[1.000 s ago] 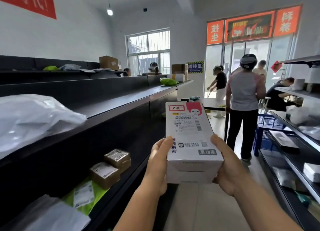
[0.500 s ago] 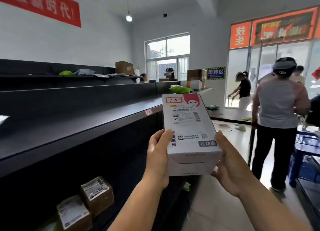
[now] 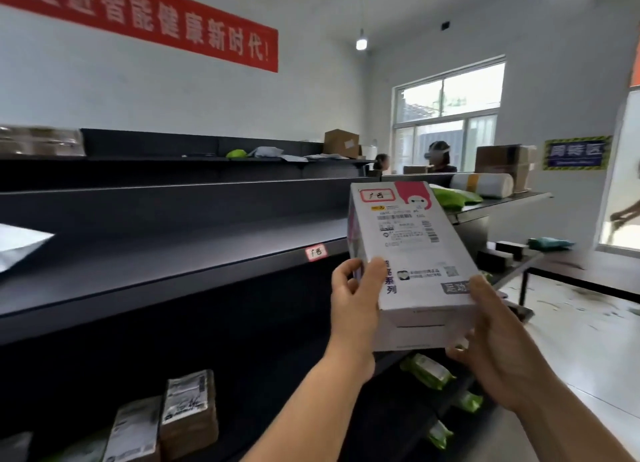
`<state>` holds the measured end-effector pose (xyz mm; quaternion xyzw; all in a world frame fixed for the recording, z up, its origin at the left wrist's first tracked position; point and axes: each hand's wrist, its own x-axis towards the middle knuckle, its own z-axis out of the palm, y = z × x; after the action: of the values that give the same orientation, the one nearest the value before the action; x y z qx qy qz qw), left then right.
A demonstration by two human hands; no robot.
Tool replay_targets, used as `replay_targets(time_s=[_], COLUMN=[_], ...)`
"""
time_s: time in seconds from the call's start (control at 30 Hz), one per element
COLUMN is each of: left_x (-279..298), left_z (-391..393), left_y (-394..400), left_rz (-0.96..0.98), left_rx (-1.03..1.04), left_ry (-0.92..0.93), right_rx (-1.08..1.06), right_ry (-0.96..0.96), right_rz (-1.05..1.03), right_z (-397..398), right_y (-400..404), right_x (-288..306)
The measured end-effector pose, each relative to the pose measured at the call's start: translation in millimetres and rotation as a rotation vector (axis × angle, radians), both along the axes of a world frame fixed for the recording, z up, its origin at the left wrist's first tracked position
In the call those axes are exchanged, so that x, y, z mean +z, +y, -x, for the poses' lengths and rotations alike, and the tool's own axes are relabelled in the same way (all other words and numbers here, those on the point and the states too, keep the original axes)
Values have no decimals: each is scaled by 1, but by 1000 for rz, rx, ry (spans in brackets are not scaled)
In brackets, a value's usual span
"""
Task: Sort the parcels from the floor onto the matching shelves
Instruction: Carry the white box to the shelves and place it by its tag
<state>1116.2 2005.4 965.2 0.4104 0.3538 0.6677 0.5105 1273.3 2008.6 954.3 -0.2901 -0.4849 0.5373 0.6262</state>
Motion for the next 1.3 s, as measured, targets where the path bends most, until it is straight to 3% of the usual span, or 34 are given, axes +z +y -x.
replay_targets(time_s=[0.23, 0.47, 0.57, 0.87, 1.3], left_x=[5, 38, 61, 87, 84], left_z=[-8, 38, 70, 152, 139], left_y=[53, 104, 118, 148, 183], left_rz=[-13, -257, -292, -72, 250], left_rx=[43, -30, 45, 360, 619], left_ry=[120, 539, 585, 620, 674], right_rx=[-26, 8, 56, 296, 294], right_ry=[-44, -43, -94, -293, -448], right_rz=[16, -89, -133, -39, 105], right_z=[-3, 29, 56, 156, 188], right_y=[67, 124, 148, 219, 287], right_x=[7, 50, 77, 118, 115])
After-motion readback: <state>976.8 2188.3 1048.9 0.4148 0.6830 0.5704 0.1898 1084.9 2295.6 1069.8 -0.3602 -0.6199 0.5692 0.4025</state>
